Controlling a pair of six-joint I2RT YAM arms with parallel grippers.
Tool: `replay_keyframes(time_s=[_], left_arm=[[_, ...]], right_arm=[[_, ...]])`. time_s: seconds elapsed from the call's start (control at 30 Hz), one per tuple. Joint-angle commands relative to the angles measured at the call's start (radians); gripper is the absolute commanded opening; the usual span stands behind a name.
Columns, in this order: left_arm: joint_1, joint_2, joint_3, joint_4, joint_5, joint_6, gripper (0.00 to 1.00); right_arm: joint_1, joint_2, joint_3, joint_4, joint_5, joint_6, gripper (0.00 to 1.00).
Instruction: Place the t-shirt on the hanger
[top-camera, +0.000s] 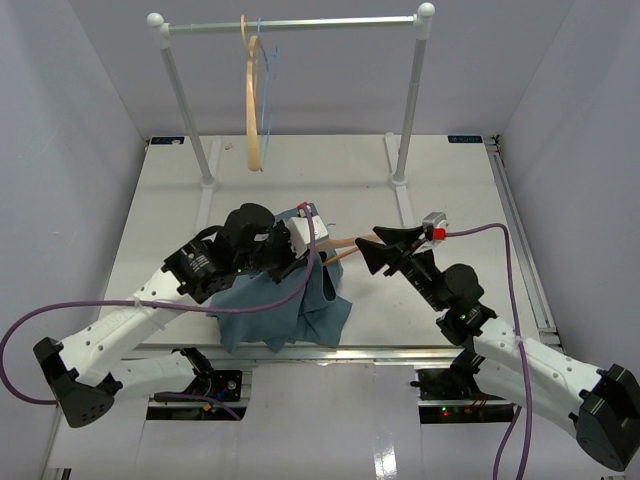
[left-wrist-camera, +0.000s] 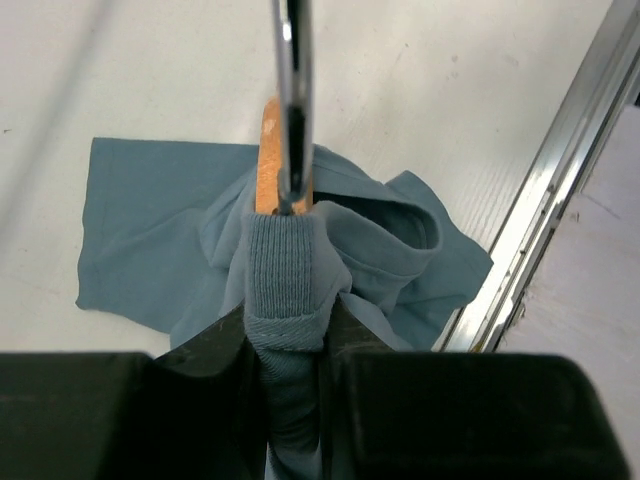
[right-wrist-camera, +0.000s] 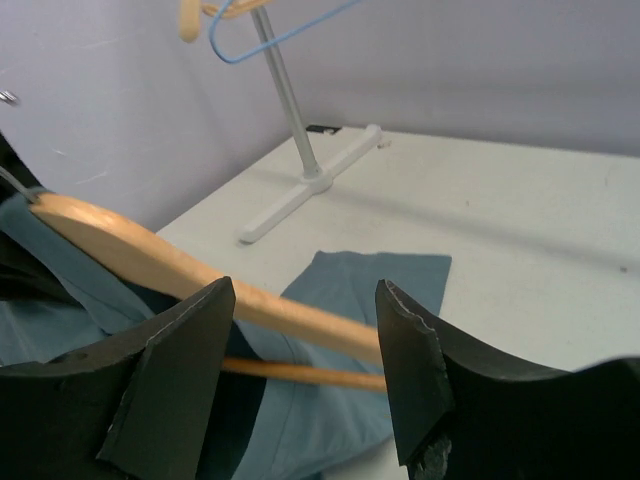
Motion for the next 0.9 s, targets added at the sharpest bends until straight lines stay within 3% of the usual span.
replay_keyframes(time_s=[0.0,0.57,0.87], left_arm=[[-0.001,-0.064,-0.017,0.111,-0.046,-0.102,0.00],[-0.003,-0.038,-0.026,0.153,-0.122,-0.175,0.00],[-0.002,-0.043,-0.023,0.165,-0.164,-0.182,0.00]], right_arm=[[0.000,0.028,0.001,-0.078,0.053,0.080,0.64],[0.144,0.233,0.077,-0.117,0.091,0.077,0.55],[0.247,0.322,0.122,-0.137,0.205,0.074,0.61]])
